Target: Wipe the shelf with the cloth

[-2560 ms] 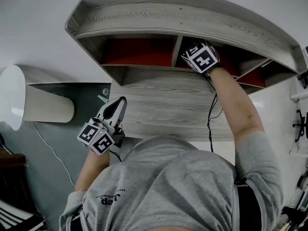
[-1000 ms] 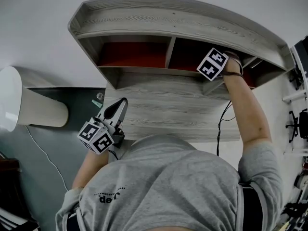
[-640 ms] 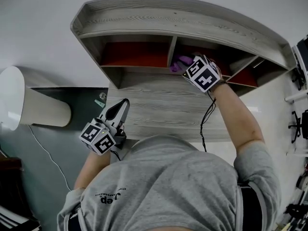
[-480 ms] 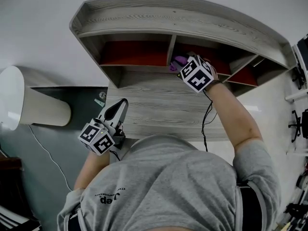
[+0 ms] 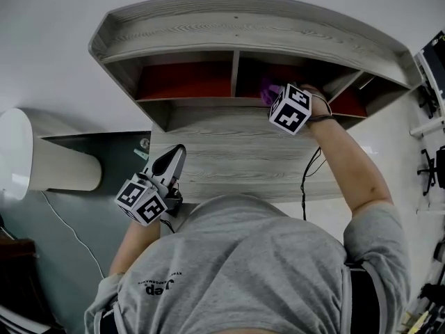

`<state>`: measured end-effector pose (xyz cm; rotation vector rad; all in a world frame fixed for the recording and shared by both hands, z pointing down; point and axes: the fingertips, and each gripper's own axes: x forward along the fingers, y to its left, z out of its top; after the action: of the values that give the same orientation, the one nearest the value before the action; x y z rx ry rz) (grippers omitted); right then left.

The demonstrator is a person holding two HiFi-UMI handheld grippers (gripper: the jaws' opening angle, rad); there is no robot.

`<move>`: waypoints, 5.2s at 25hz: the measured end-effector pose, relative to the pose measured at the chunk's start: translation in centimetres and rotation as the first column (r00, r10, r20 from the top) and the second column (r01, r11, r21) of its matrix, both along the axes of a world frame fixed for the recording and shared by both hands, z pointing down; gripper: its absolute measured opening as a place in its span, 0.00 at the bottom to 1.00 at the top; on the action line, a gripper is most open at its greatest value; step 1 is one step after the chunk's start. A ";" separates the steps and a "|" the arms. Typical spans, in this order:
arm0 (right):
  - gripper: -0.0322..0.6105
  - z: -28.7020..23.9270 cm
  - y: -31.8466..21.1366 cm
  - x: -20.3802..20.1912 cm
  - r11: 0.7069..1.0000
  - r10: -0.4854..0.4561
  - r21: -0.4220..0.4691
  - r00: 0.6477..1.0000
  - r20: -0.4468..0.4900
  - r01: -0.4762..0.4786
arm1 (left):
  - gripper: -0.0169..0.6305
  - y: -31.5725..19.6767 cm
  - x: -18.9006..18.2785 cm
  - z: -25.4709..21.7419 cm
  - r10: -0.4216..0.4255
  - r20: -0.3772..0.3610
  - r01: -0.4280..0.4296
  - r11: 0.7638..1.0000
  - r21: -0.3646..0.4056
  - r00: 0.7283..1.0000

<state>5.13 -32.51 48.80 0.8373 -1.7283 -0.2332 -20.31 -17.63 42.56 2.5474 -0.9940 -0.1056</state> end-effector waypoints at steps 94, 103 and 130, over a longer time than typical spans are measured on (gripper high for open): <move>0.15 -7.6 -4.0 -5.2 0.972 -0.058 0.213 0.776 0.628 -0.100 | 0.05 0.9 -0.7 -1.3 -0.043 0.036 0.044 0.999 -0.022 0.998; 0.15 -15.2 -8.1 -7.6 0.788 -0.252 0.551 0.673 0.695 -0.274 | 0.05 1.6 -3.2 -0.5 -0.082 0.054 0.085 0.995 -0.052 0.995; 0.15 -14.5 -6.8 12.5 0.510 0.237 0.473 0.646 0.725 -0.718 | 0.05 0.7 -2.6 -0.1 -0.042 0.051 0.045 0.997 -0.066 0.998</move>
<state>17.64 -39.30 34.30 2.2184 -1.8224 -0.2926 -22.91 -16.91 42.49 2.4789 -1.0536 -0.0211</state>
